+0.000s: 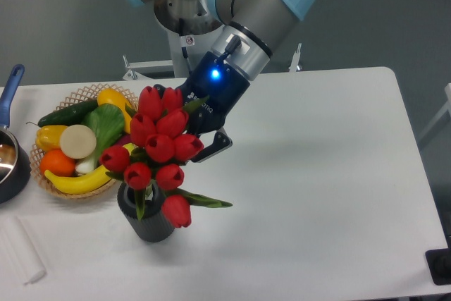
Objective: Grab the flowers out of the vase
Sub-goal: 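Lift the gripped tulips upward out of the black vase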
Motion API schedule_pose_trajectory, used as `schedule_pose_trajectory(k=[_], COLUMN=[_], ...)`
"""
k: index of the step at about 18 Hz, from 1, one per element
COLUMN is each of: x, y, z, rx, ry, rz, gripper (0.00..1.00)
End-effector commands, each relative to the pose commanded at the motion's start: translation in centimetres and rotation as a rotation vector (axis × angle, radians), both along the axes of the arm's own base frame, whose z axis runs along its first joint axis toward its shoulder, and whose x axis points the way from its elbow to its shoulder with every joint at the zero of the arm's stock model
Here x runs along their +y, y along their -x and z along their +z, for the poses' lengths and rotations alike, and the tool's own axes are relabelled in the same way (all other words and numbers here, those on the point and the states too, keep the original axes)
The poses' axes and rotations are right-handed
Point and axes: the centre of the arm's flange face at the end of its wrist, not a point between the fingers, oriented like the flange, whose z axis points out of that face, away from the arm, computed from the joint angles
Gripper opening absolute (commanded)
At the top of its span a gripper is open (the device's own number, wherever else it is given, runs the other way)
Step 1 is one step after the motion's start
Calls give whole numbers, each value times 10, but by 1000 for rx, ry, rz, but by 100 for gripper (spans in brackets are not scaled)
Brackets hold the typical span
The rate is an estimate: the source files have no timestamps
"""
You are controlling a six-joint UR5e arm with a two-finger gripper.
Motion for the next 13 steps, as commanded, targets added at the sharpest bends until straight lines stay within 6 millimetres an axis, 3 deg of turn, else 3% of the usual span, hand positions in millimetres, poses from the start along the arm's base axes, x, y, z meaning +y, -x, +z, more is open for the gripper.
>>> schedule_pose_trajectory(k=[6, 10, 13], x=[-2, -12, -28], y=[-1, 13, 35], z=[6, 8, 10], rx=[0, 13, 34], ry=[-4, -14, -23], rz=[4, 24, 58], gripper=[40, 40, 40])
